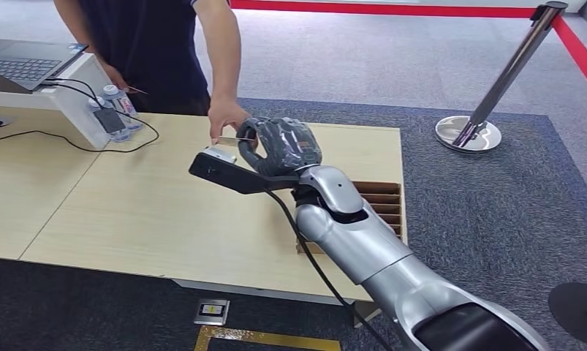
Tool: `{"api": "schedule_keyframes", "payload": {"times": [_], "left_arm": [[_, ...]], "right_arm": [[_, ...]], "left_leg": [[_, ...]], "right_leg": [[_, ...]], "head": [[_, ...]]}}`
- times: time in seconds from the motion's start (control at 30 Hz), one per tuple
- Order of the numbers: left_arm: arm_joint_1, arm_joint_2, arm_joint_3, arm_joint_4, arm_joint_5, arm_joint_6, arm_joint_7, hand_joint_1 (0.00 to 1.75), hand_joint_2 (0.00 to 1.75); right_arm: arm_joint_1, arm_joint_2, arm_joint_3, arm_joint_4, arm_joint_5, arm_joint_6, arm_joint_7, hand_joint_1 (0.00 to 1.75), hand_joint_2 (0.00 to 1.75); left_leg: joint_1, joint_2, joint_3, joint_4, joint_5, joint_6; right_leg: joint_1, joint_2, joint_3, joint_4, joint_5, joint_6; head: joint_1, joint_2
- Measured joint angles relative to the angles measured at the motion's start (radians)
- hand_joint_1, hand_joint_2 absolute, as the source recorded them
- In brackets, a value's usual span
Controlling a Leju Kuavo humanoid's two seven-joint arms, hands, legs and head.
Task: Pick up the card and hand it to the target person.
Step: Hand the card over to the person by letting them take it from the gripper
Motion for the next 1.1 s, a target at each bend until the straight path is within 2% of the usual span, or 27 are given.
{"api": "schedule_keyframes", "payload": {"times": [0.03, 0.07, 0.23, 0.37, 0.47, 0.57, 0.7, 0.87, 0.97, 1.1], "left_arm": [[0.0, 0.0, 0.0, 0.0, 0.0, 0.0, 0.0, 0.0, 0.0], [0.0, 0.0, 0.0, 0.0, 0.0, 0.001, 0.001, 0.0, 0.0], [0.0, 0.0, 0.0, 0.0, 0.01, 0.006, 0.005, 0.0, 0.0], [0.0, 0.0, 0.0, 0.0, 0.021, 0.007, 0.002, 0.0, 0.0], [0.001, -0.001, 0.002, 0.001, 0.029, 0.008, -0.006, 0.0, 0.0], [0.004, -0.001, 0.004, 0.001, 0.036, 0.01, -0.008, 0.0, 0.0], [0.009, -0.003, 0.005, 0.001, 0.04, 0.012, -0.006, 0.0, 0.0], [0.011, -0.011, 0.017, 0.001, 0.052, 0.021, 0.004, 0.0, 0.0], [0.011, -0.016, 0.025, 0.001, 0.06, 0.03, 0.006, 0.0, 0.0], [0.011, -0.02, 0.031, 0.001, 0.064, 0.032, 0.0, 0.0, 0.0]], "right_arm": [[0.0, 0.0, 0.0, -0.001, -0.006, 0.003, -0.004, 0.18, 1.75], [0.0, 0.0, 0.0, -0.003, -0.017, 0.007, -0.012, 0.0, 1.75], [0.008, -0.002, 0.0, -0.037, -0.107, 0.042, -0.076, 0.0, 1.75], [0.032, -0.019, -0.001, -0.099, -0.184, 0.068, -0.094, 0.0, 1.75], [0.068, -0.053, -0.011, -0.174, -0.227, 0.071, -0.093, 0.0, 1.75], [0.127, -0.109, -0.03, -0.279, -0.246, 0.056, -0.09, 0.0, 1.75], [0.241, -0.202, -0.068, -0.45, -0.249, 0.019, -0.089, 0.0, 1.75], [0.436, -0.301, -0.149, -0.667, -0.23, -0.044, -0.104, 0.0, 1.75], [0.551, -0.334, -0.215, -0.772, -0.228, -0.091, -0.109, 0.0, 1.75], [0.72, -0.345, -0.34, -0.896, -0.249, -0.119, -0.123, 0.0, 1.75]], "left_leg": [[0.0, 0.0, 0.0, 0.0, 0.0, 0.0], [0.0, 0.0, 0.0, 0.0, 0.0, 0.0], [0.0, 0.0, 0.0, 0.0, 0.0, 0.0], [0.0, 0.0, 0.0, 0.0, 0.0, 0.0], [0.0, 0.0, -0.001, 0.0, 0.0, 0.0], [0.0, 0.0, -0.001, 0.0, 0.0, 0.0], [0.0, -0.001, -0.001, 0.0, -0.001, 0.001], [0.0, -0.002, -0.002, 0.0, -0.002, 0.001], [0.0, -0.002, -0.002, 0.0, -0.002, 0.002], [0.0, -0.003, -0.003, 0.0, -0.003, 0.002]], "right_leg": [[0.0, 0.0, 0.0, 0.0, 0.0, 0.0], [0.0, 0.0, 0.0, 0.0, 0.0, 0.0], [0.0, 0.0, -0.001, 0.0, 0.0, 0.0], [0.0, 0.0, -0.001, 0.0, 0.0, 0.0], [0.0, 0.0, -0.001, -0.001, 0.0, 0.0], [0.0, 0.0, -0.001, -0.001, 0.0, 0.0], [0.0, 0.0, -0.001, -0.003, 0.0, 0.001], [0.0, 0.0, -0.002, -0.003, 0.0, 0.001], [0.0, 0.0, -0.002, -0.004, 0.0, 0.001], [0.0, 0.0, -0.002, -0.004, 0.0, 0.001]], "head": [[0.0, 0.0], [0.0, 0.0], [0.0, 0.0], [0.0, 0.0], [0.0, 0.0], [0.0, 0.0], [0.0, 0.0], [0.0, 0.0], [0.0, 0.0], [0.0, 0.0]]}}
